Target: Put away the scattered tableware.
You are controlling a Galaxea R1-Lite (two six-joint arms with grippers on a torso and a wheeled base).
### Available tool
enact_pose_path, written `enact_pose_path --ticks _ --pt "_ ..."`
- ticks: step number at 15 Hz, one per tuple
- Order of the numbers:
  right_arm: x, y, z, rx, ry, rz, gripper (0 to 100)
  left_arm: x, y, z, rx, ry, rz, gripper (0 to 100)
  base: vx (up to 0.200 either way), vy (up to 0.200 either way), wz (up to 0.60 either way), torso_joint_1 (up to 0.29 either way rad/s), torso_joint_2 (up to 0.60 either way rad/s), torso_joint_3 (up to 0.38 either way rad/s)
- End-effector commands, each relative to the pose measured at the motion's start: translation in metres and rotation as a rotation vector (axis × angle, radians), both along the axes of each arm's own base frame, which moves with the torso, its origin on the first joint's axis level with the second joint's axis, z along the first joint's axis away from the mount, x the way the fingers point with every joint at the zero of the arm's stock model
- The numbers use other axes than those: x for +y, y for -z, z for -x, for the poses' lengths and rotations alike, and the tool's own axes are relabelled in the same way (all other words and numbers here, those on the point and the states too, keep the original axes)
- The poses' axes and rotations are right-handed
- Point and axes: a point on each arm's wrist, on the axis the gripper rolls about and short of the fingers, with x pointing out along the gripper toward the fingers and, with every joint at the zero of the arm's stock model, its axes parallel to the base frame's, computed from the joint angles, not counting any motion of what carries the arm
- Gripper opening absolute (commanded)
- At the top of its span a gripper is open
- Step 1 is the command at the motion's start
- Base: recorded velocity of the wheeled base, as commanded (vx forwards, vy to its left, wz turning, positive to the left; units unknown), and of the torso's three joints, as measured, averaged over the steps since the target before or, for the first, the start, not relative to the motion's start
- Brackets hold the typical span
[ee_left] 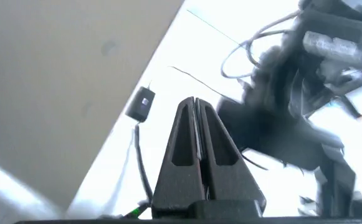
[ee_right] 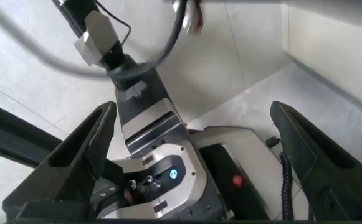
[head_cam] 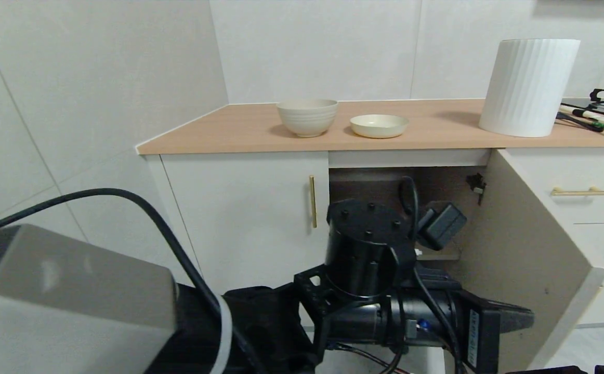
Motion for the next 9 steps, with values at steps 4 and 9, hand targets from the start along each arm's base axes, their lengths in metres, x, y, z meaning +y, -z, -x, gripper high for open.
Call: enact_pose_path --ticks 4,9 --pt "0.001 -0.006 -0.002 -0.018 0.009 -0.008 100 0.075 -0.013 -0.041 -0.050 -0.333 -0.026 0 0.000 0.000 0.00 0.000 0.00 0.000" --pt "0.032 -0.011 -0.070 0.015 0.429 0.154 100 0.172 -0.009 -0.026 -0.132 -0.633 -0.181 0 0.000 0.000 0.00 0.000 0.00 0.000"
